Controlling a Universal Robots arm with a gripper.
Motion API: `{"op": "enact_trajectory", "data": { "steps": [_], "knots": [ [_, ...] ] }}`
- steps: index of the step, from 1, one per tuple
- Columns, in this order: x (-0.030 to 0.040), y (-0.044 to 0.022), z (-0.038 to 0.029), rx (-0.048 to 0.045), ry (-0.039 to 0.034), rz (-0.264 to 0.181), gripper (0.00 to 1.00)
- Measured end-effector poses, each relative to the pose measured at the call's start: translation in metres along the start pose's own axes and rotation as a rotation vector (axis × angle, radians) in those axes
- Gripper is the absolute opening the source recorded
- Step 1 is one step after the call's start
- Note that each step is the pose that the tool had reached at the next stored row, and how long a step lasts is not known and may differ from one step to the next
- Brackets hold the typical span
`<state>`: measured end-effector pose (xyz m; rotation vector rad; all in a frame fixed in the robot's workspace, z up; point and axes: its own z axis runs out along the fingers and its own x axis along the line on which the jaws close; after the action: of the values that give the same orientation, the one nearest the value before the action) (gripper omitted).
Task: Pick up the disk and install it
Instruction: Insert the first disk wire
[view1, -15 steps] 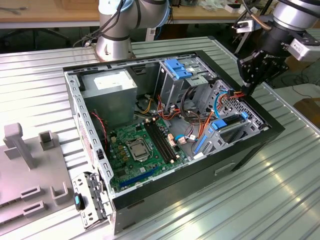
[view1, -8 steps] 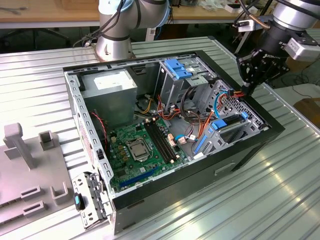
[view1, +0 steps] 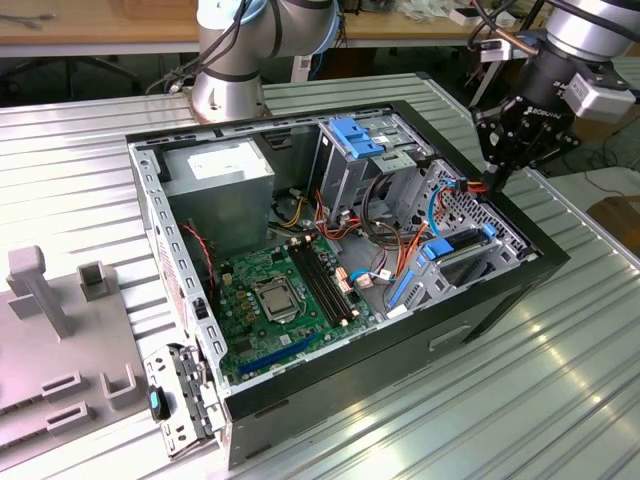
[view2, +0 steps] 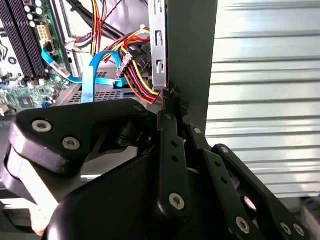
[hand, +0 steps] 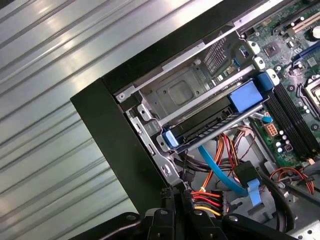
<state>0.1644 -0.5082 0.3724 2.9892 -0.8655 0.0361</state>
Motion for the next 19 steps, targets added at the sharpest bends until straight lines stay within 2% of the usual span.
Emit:
{"op": "enact_trajectory", "data": {
  "steps": [8,12,15,17,19],
  "knots": [
    [0.0,0.0,0.0,-0.0029,-0.0107,0.121,0.16],
    [0.0,0.0,0.0,-0.0052,-0.0207,0.212,0.16],
    [0.0,0.0,0.0,-0.0074,-0.0254,0.255,0.16],
    [0.0,0.0,0.0,-0.0092,-0.0307,0.305,0.16],
    [0.0,0.0,0.0,-0.0101,-0.033,0.33,0.16]
  ]
}}
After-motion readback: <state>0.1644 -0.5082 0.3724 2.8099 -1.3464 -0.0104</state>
